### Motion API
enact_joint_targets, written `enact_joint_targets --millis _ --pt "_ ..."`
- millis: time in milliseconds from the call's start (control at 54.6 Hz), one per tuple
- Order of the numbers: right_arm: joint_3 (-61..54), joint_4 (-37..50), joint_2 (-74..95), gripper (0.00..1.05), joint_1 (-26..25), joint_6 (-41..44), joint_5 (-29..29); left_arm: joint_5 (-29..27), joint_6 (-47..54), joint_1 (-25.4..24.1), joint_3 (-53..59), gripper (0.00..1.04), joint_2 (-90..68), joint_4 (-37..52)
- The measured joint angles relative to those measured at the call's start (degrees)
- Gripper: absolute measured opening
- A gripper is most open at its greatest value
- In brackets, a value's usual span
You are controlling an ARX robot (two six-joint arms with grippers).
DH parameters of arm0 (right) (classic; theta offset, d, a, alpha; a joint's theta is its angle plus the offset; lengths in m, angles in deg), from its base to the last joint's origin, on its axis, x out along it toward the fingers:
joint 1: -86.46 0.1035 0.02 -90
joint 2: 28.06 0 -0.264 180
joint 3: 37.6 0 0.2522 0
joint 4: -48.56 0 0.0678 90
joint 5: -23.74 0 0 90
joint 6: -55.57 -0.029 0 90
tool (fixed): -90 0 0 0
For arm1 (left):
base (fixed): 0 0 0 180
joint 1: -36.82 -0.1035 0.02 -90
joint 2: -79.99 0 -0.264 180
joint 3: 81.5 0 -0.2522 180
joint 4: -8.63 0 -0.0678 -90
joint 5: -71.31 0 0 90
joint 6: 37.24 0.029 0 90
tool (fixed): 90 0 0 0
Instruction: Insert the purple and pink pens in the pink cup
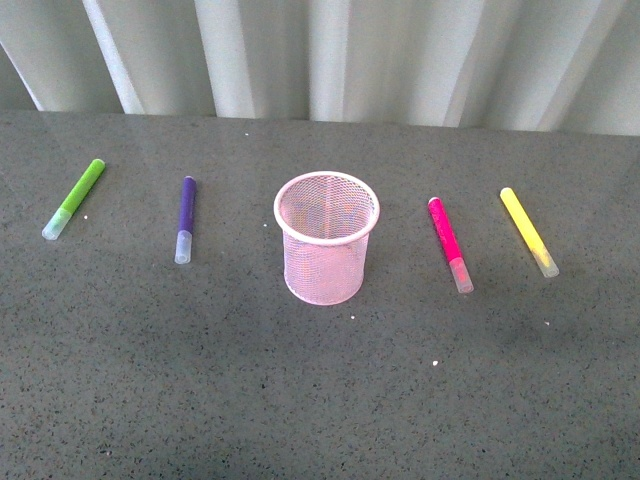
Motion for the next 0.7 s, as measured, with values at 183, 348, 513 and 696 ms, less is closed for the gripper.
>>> enact_joint_targets --millis 183,348,513,696 --pt "0.00 0.00 0.00 0.98 0.00 0.00 0.00 0.00 0.00 0.00 0.00 0.98 0.00 0.00" --pt "0.00 0.00 0.00 0.98 0.00 0.00 0.02 0.00 0.00 0.00 0.00 0.98 0.00 0.00" --pt "0.00 0.00 0.00 0.98 0.00 0.00 0.02 0.00 0.00 0.00 0.00 0.98 0.00 0.00" --pt "0.00 0.00 0.00 0.98 0.00 0.00 0.00 0.00 0.00 0.00 0.00 0.98 0.00 0.00"
